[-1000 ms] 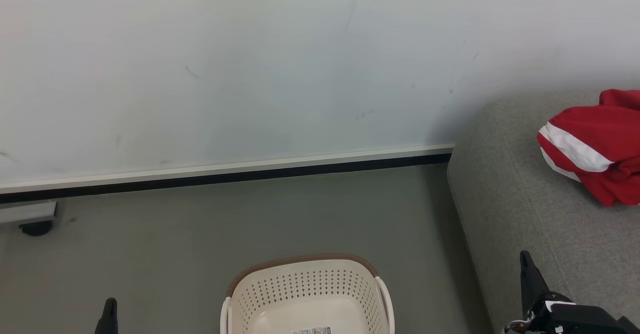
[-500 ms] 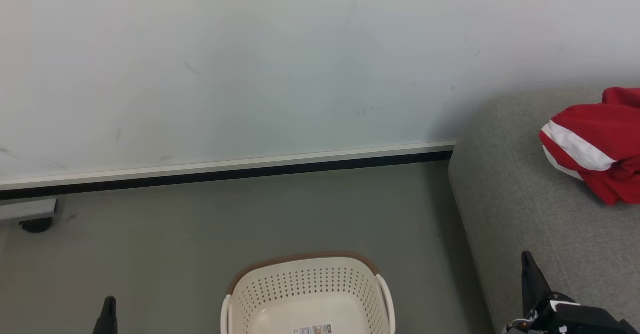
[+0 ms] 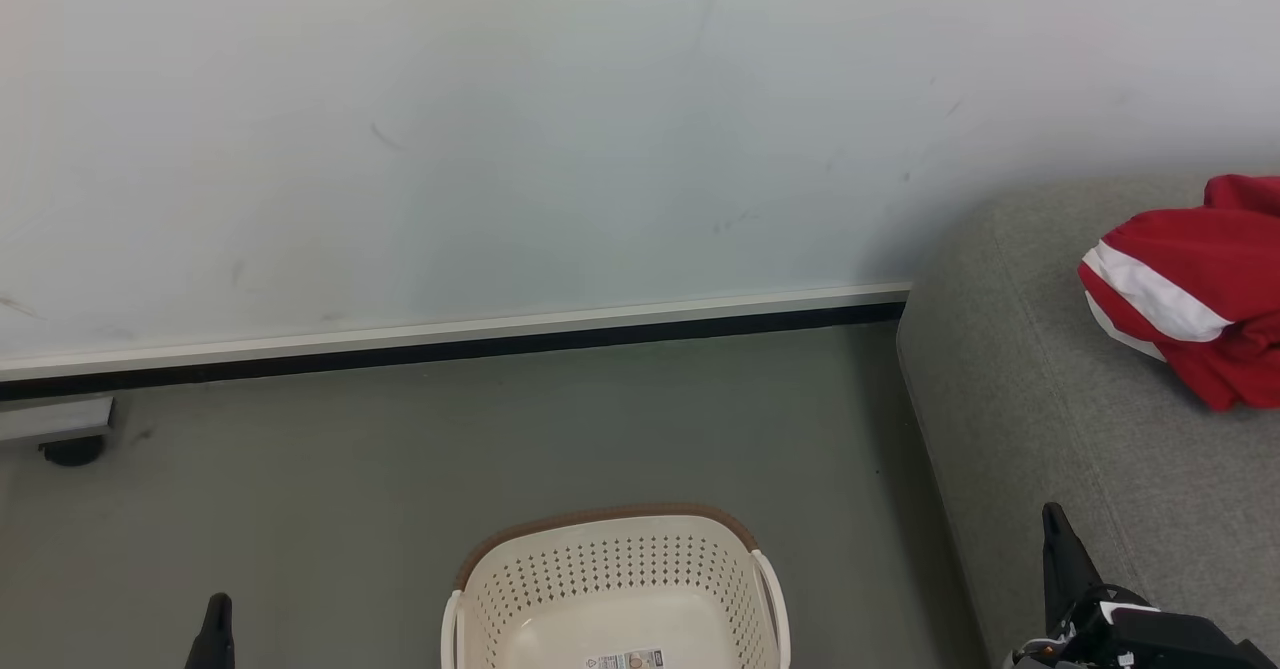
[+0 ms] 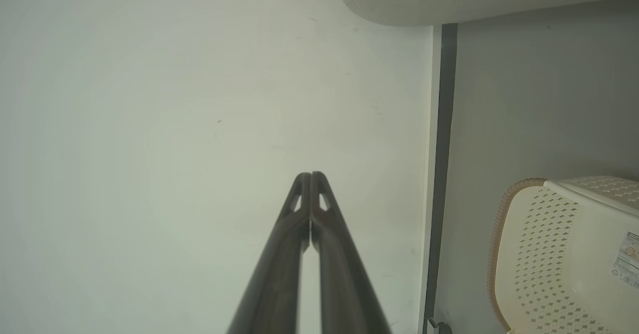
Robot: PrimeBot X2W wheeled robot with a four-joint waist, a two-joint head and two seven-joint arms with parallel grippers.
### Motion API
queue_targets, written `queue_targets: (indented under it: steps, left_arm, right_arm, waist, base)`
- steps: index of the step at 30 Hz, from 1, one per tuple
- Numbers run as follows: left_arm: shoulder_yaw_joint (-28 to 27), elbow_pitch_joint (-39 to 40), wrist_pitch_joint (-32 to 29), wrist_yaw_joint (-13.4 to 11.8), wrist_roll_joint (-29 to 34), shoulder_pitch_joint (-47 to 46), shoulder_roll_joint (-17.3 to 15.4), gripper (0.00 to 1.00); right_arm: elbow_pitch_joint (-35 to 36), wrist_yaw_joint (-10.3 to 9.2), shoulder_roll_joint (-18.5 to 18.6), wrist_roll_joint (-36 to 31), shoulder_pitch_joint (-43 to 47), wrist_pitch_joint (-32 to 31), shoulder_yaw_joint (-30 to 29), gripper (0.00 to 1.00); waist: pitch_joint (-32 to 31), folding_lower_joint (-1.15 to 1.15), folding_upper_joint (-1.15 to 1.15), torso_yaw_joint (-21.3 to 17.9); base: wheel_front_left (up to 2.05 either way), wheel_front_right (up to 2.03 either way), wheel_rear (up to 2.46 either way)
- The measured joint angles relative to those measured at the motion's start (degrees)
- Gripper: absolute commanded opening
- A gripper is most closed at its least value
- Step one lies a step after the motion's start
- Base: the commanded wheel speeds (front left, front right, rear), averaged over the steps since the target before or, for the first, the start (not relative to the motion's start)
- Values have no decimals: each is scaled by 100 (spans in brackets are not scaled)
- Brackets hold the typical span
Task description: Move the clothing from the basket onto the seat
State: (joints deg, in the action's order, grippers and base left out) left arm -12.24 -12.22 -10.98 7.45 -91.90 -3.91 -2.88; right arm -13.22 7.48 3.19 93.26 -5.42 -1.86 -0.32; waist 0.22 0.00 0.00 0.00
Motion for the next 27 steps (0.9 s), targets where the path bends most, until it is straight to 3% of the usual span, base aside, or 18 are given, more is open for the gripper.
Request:
queue_targets:
  steps: [27]
  left_arm:
    - [-2, 0, 0, 0, 0, -1, 0, 0]
  right_arm:
    - [-1, 0, -10, -2, -1, -18, -18, 0]
  waist:
    - [0, 0, 0, 0]
  base:
    - [0, 0, 0]
